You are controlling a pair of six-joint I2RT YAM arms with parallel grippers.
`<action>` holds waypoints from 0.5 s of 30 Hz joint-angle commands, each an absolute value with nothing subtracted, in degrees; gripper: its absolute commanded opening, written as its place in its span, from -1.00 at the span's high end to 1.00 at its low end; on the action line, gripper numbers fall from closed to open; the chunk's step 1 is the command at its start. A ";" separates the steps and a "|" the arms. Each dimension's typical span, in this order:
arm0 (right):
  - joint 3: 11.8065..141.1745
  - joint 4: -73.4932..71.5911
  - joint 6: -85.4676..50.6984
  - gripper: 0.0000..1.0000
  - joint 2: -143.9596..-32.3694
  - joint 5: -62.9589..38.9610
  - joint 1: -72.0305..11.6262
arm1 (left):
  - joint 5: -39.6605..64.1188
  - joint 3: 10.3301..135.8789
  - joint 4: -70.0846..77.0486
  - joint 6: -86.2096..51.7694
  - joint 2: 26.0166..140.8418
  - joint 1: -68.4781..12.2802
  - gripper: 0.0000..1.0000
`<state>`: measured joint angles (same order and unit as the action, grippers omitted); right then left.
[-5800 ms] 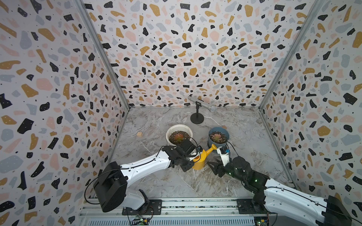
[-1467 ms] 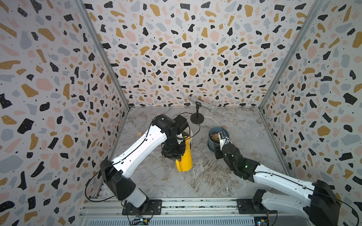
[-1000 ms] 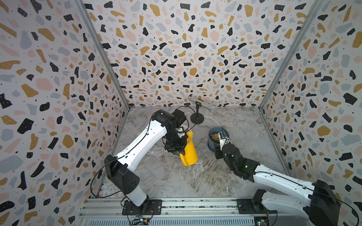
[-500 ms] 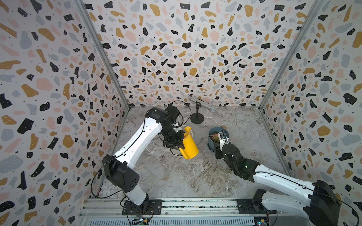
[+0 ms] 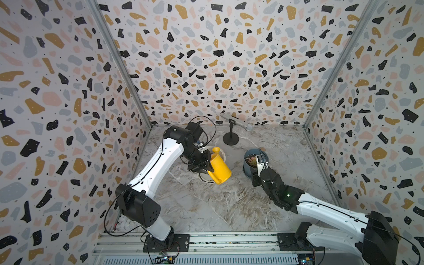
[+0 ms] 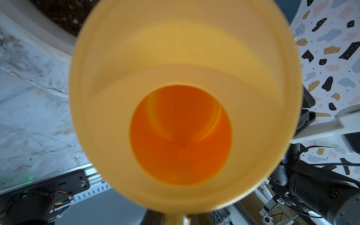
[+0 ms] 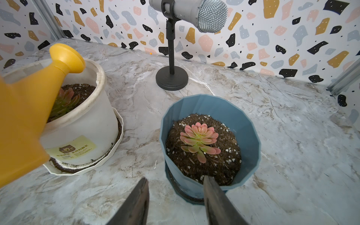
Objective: Water the succulent around the soil edge
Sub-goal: Water the soil of the potted plant with water.
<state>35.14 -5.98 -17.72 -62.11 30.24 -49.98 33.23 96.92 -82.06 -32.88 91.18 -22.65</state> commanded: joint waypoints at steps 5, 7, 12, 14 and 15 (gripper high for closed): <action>35.40 -5.46 -17.43 0.02 -60.91 30.18 -49.92 | 34.70 91.44 -77.05 -35.50 85.64 -18.85 1.00; 35.42 -5.45 -17.53 0.02 -60.91 30.08 -49.87 | 34.72 90.21 -76.57 -35.68 84.65 -18.37 1.00; 35.42 -5.36 -17.52 0.02 -60.91 29.99 -49.90 | 35.60 87.71 -75.78 -35.17 83.57 -17.05 1.00; 35.42 -5.41 -17.51 0.02 -60.91 29.89 -49.90 | 36.00 86.85 -75.51 -34.87 82.92 -16.56 1.00; 35.42 -5.39 -17.49 0.03 -60.91 29.82 -49.92 | 36.10 86.54 -75.61 -34.58 82.73 -16.36 1.00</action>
